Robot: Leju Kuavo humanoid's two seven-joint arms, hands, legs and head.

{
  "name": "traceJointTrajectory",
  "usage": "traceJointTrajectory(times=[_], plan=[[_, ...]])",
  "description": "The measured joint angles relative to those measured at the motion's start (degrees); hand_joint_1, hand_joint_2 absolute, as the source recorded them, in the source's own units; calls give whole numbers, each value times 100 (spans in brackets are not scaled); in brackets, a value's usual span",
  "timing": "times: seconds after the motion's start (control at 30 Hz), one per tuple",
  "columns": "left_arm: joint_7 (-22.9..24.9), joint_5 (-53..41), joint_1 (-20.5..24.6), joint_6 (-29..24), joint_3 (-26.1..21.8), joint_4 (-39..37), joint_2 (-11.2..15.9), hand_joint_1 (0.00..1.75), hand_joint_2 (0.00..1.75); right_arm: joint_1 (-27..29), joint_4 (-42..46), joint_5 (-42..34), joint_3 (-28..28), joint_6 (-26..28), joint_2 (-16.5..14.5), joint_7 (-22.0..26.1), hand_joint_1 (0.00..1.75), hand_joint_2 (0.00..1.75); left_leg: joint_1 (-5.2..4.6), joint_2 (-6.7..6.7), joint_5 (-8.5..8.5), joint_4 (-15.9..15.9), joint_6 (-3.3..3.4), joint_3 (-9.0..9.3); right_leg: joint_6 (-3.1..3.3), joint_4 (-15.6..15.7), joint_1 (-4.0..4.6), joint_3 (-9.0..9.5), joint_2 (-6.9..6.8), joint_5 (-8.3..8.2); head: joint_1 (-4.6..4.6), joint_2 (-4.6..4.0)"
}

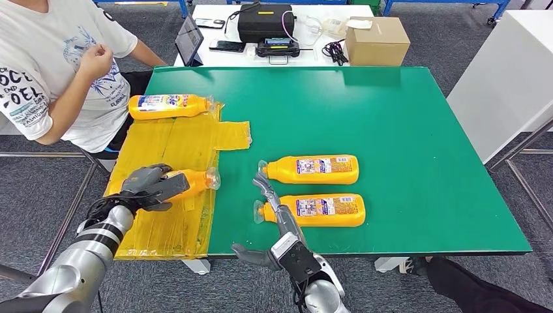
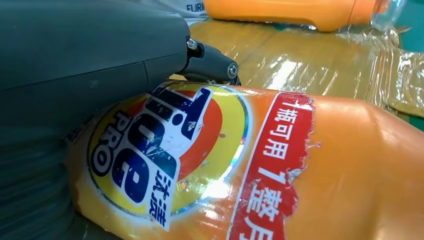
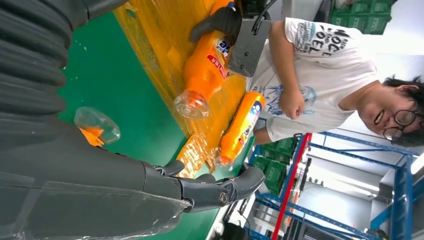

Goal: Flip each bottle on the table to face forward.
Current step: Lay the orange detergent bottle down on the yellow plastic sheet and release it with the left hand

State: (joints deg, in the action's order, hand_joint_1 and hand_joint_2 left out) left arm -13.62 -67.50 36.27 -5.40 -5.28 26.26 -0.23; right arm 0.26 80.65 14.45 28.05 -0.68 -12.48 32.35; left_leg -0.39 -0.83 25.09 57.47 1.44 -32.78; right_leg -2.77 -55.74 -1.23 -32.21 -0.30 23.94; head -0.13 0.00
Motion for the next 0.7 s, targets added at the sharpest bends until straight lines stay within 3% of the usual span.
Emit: traceJointTrajectory(times=[0.07,0.1,0.23,0.37,0.5,0.7], plan=[[16,-3,4,39,34,-24,2,11,175,-4,-37,-2,-7,-1,0,0,0,175,0,0,0,0,0,0,0,0,0,0,0,0,0,0],[33,-6,4,85,58,-39,3,4,175,-6,-55,-3,-10,-6,0,0,0,175,0,1,0,-1,0,0,0,0,0,0,1,0,-1,0],[115,-76,14,234,211,-94,20,0,175,-21,-138,-35,-24,-83,0,1,0,175,0,3,1,-2,0,6,0,0,0,8,3,0,1,0],[126,-220,23,269,429,-133,57,0,0,-38,-235,-72,-42,-162,0,7,0,175,0,1,5,-5,-4,17,3,1,0,23,2,4,0,0],[-24,-124,51,551,560,-172,133,0,0,-71,-341,-98,-54,-198,0,10,0,175,0,-1,10,-7,-9,34,7,1,0,44,2,8,0,0],[-807,574,125,1630,556,-195,399,0,0,-157,-464,-25,-57,-119,-27,318,0,175,1,-1,15,-10,-15,69,13,1,1,77,3,12,-1,0]])
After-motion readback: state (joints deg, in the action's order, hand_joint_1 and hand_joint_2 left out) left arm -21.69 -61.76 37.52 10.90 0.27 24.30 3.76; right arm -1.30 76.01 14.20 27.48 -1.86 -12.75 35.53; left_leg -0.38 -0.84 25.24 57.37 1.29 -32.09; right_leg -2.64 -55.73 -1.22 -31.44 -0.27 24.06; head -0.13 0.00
